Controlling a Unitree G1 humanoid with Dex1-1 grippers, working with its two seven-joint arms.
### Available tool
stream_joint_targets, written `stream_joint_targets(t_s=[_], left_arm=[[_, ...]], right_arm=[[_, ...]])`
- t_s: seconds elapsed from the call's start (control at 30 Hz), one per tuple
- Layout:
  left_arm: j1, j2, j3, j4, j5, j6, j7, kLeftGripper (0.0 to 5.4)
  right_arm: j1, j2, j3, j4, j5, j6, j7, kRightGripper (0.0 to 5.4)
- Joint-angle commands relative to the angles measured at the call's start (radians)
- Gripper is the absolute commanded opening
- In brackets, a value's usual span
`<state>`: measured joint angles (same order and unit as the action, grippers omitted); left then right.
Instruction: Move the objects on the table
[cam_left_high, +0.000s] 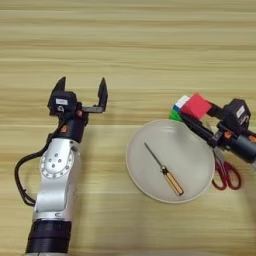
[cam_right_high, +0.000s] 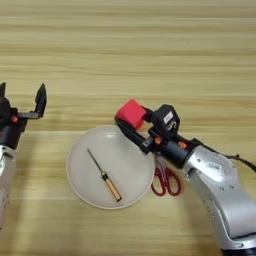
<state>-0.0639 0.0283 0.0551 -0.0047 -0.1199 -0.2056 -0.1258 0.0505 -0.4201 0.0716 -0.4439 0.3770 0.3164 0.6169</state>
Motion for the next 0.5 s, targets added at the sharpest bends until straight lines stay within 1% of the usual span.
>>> stream_joint_targets(t_s=[0.03, 0.1, 0.27, 0.5], left_arm=[[-0.008, 0.000, -0.002, 0.007, 0.007, -0.009, 0.005, 5.40], [-0.008, 0.000, -0.003, 0.008, 0.007, -0.009, 0.006, 5.40], [-0.008, 0.000, -0.003, 0.009, 0.008, -0.012, 0.007, 5.40], [-0.008, 0.001, -0.001, 0.008, 0.008, -0.013, 0.007, 5.40]], right_arm=[[0.010, -0.018, 0.026, 0.046, -0.035, 0.028, -0.002, 2.31], [0.017, -0.016, 0.036, 0.066, -0.041, 0.034, 0.001, 2.31], [0.043, -0.027, 0.090, 0.120, -0.108, 0.006, 0.012, 2.31], [0.053, -0.015, 0.119, 0.172, -0.145, -0.016, 0.016, 2.31]])
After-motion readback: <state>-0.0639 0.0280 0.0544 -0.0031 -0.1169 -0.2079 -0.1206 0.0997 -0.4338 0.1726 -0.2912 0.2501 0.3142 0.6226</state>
